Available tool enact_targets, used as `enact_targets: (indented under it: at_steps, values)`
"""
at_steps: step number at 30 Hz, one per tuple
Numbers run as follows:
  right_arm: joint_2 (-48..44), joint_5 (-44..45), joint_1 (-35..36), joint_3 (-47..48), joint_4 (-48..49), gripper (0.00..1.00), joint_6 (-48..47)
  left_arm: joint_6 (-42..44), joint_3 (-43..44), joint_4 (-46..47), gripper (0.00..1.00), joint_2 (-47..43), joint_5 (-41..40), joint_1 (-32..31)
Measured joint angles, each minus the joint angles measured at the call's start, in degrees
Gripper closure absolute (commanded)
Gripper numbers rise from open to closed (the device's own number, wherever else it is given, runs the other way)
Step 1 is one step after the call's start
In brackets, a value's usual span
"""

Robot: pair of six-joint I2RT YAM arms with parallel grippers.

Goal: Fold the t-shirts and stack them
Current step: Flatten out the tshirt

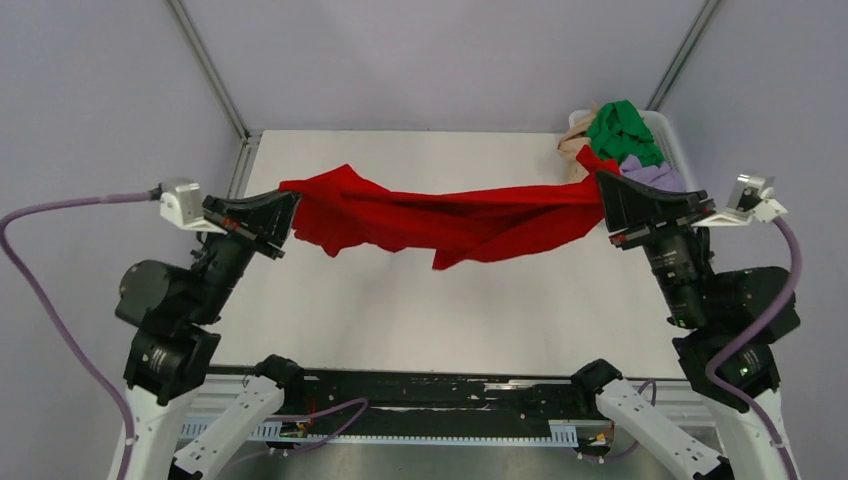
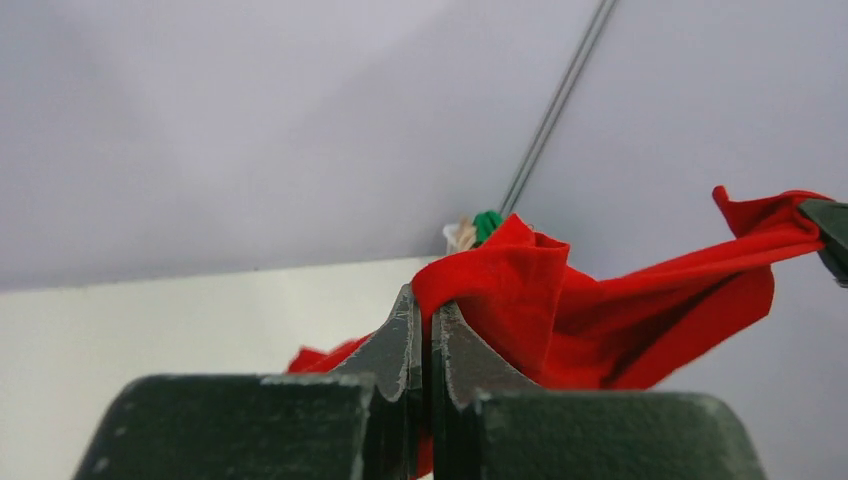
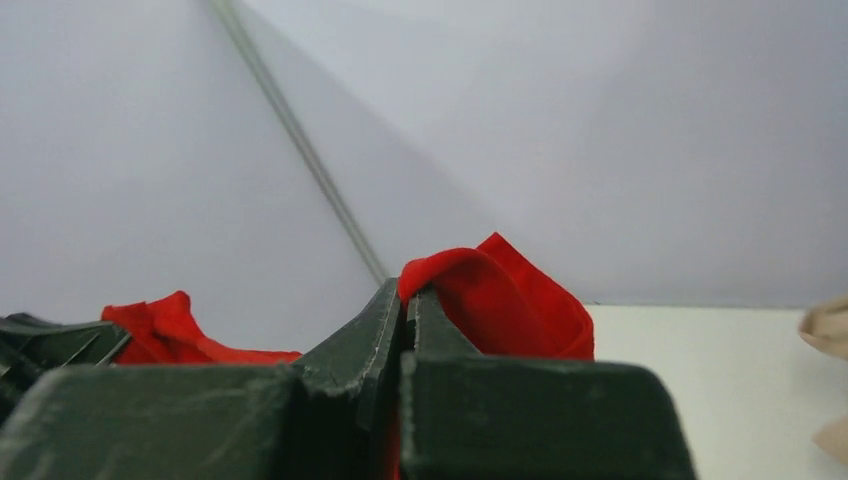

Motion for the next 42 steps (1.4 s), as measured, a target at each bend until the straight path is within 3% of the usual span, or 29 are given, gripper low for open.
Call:
enact_targets:
  at_steps: [4, 7, 13, 16, 17, 18, 19, 20, 21, 22, 23, 24, 33, 40, 42]
  values:
    - [-1.5, -6.9, 0.0, 2.6, 0.3, 1.0, 0.3, 0.8, 1.5, 1.5, 0.99, -3.9, 1.4, -0.2]
    - [-1.4, -7.0, 0.0, 2.5, -0.1, 1.0, 0.6, 1.1, 1.2, 1.9, 0.98, -4.5, 1.5, -0.2]
    - [0.0, 3.0, 0.0, -6.6, -1.3, 1.0, 2.4, 0.2, -6.4, 1.6, 0.79, -1.9, -4.0, -0.2]
    - [3.8, 10.2, -0.1, -14.5, -1.4, 0.99, 4.4, -0.7, -12.8, 1.2, 0.77, 3.1, -8.3, -0.2]
    - [6.3, 12.5, -0.3, -17.2, -1.5, 0.94, 5.2, -1.2, -15.0, 0.5, 0.68, 6.1, -10.3, -0.2]
    - [9.9, 14.4, -1.2, -19.9, -1.8, 0.86, 6.1, -1.6, -16.5, -0.3, 0.44, 9.0, -11.9, -0.2]
    - [13.3, 15.5, -2.3, -21.7, -2.3, 0.7, 6.9, -2.2, -17.9, -1.8, 0.37, 13.0, -14.1, -0.2]
    - [18.3, 15.7, -4.2, -23.1, -3.1, 0.53, 8.0, -2.4, -18.6, -3.1, 0.2, 16.4, -15.6, -0.2]
    - [22.6, 15.8, -6.1, -23.8, -4.0, 0.42, 9.0, -3.3, -19.1, -5.1, 0.05, 20.9, -17.4, -0.1]
    - [27.2, 15.8, -8.5, -23.9, -5.6, 0.28, 10.2, -4.2, -19.3, -7.4, 0.03, 23.5, -18.8, 0.0]
    - [30.7, 16.0, -10.4, -23.9, -6.7, 0.05, 11.3, -3.9, -19.3, -8.7, 0.01, 26.9, -19.4, 0.2]
    - [34.0, 16.2, -12.2, -23.8, -8.2, 0.01, 12.3, -4.6, -19.3, -10.1, 0.01, 28.7, -20.0, 0.2]
    - [37.3, 17.0, -14.2, -21.2, -12.9, 0.0, 16.6, -5.1, -18.9, -8.9, 0.0, 28.8, -19.7, 0.5]
    - [36.6, 13.9, -14.2, -22.2, -12.4, 0.0, 16.5, -4.7, -12.5, -6.0, 0.0, 42.4, -12.5, 0.6]
    - [36.6, 13.1, -14.2, -22.9, -12.2, 0.0, 16.5, -4.5, -10.4, -4.8, 0.05, 47.9, -9.3, 0.6]
